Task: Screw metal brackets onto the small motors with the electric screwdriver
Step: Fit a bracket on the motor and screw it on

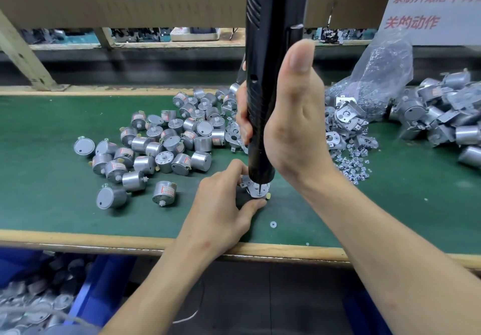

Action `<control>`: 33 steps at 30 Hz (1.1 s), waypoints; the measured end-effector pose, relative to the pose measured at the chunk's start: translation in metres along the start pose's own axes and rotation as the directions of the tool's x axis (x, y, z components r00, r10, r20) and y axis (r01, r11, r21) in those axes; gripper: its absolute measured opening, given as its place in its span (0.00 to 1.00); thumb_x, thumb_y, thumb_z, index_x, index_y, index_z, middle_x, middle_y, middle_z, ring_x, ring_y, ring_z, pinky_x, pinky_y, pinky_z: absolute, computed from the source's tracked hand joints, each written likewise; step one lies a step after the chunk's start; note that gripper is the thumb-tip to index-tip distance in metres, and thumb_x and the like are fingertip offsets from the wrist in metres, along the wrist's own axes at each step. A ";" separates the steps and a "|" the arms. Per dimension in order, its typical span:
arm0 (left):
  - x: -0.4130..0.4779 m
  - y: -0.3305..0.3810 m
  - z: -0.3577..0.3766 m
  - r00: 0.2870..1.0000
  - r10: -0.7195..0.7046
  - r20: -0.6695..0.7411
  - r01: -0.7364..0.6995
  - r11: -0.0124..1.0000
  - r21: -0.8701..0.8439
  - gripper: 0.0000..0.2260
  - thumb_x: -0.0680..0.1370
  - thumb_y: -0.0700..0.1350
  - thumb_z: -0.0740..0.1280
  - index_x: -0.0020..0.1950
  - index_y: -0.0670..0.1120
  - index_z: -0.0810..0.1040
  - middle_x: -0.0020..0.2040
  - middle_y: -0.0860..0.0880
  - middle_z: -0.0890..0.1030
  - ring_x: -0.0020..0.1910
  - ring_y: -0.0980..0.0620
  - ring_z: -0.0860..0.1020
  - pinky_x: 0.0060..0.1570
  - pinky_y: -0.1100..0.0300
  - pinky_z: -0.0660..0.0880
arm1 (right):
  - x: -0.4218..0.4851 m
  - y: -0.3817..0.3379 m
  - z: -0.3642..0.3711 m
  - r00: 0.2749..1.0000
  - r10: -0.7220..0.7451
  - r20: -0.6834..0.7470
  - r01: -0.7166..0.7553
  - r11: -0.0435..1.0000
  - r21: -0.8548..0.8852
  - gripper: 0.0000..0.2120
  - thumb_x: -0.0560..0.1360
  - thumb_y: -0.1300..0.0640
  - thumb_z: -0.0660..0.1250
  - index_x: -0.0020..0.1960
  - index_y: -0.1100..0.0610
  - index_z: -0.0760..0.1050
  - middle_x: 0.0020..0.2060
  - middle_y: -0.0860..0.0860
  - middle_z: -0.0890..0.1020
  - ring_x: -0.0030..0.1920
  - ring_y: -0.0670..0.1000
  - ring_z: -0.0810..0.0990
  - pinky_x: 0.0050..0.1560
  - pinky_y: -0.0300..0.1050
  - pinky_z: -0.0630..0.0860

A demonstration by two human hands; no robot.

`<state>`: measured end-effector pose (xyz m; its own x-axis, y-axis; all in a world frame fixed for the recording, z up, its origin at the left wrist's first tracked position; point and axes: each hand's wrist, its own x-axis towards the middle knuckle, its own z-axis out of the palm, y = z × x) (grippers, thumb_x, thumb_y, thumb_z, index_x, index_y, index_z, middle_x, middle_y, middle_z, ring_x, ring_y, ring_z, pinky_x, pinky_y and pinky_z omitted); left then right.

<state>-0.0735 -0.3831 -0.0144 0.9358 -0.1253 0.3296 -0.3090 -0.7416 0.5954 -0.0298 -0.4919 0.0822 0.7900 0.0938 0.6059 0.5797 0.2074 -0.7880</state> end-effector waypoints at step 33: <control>0.007 -0.007 0.001 0.999 -0.035 -0.006 0.033 0.978 -0.207 0.10 0.75 0.45 0.72 0.53 0.56 0.77 0.48 0.64 0.81 0.29 0.70 0.71 0.34 0.76 0.66 | 0.031 0.042 -0.092 0.971 0.181 0.157 -0.224 0.919 0.324 0.35 0.80 0.29 0.40 0.45 0.56 0.73 0.29 0.51 0.74 0.26 0.52 0.71 0.32 0.42 0.70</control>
<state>-0.0647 -0.3793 -0.0170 0.9450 -0.0957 0.3128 -0.3065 -0.5930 0.7446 0.0373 -0.5698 0.0578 0.8408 0.2814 0.4625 0.2910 0.4855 -0.8244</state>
